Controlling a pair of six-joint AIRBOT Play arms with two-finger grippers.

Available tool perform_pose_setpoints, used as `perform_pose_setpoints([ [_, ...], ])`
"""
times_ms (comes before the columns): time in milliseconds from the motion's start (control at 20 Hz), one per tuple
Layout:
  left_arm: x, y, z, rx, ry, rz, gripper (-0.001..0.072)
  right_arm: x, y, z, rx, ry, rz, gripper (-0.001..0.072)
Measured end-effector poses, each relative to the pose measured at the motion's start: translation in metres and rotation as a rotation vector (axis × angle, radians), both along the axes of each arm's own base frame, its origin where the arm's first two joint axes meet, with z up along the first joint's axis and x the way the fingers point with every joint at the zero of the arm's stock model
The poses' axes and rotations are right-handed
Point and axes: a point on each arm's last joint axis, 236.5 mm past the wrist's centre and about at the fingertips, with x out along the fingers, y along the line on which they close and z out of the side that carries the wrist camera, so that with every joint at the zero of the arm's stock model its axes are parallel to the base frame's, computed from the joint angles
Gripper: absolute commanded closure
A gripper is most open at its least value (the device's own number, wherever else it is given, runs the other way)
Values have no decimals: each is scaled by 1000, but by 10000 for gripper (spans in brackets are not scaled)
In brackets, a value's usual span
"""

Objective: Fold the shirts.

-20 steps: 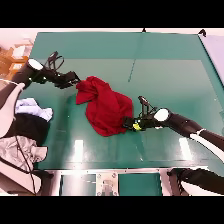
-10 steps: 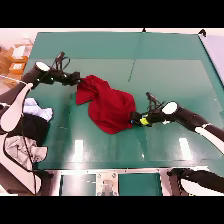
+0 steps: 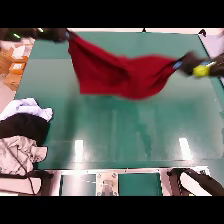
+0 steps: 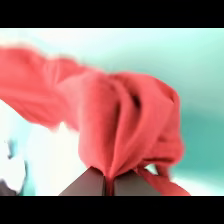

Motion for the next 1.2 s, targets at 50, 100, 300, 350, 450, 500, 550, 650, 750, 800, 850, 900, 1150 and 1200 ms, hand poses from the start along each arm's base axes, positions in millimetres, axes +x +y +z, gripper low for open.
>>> perform_pose_setpoints([
  [50,-17,3,33,11,-65,3,685,-7,-12,40,-23,-91,-27,693],
  [100,-34,5,59,25,-120,4,685,-17,-22,76,-49,-175,-55,693],
  [300,-110,20,136,118,-297,31,685,-75,-42,172,-169,-422,-152,692],
  [350,-125,26,143,152,-311,45,685,-87,-44,181,-201,-453,-171,692],
  [450,-144,39,140,221,-292,77,685,-106,-45,183,-246,-464,-193,693],
  [500,-148,45,131,246,-262,90,685,-112,-45,174,-257,-445,-194,692],
  [550,-148,50,118,265,-219,104,685,-113,-46,159,-260,-408,-192,692],
  [650,-142,55,78,282,-109,113,685,-110,-49,109,-233,-283,-176,692],
  [750,-131,53,25,270,12,104,685,-103,-49,37,-161,-111,-154,692],
  [800,-125,51,-8,262,72,95,684,-102,-45,-8,-110,-14,-133,691],
  [850,-121,48,-40,248,121,86,685,-103,-38,-51,-52,70,-114,692],
  [900,-115,45,-75,229,167,82,685,-104,-30,-91,8,145,-103,691],
  [1150,-79,44,-221,153,340,158,684,-107,-21,-235,169,369,-193,691],
  [1200,-72,44,-238,142,362,173,685,-103,-24,-245,171,378,-210,691],
])
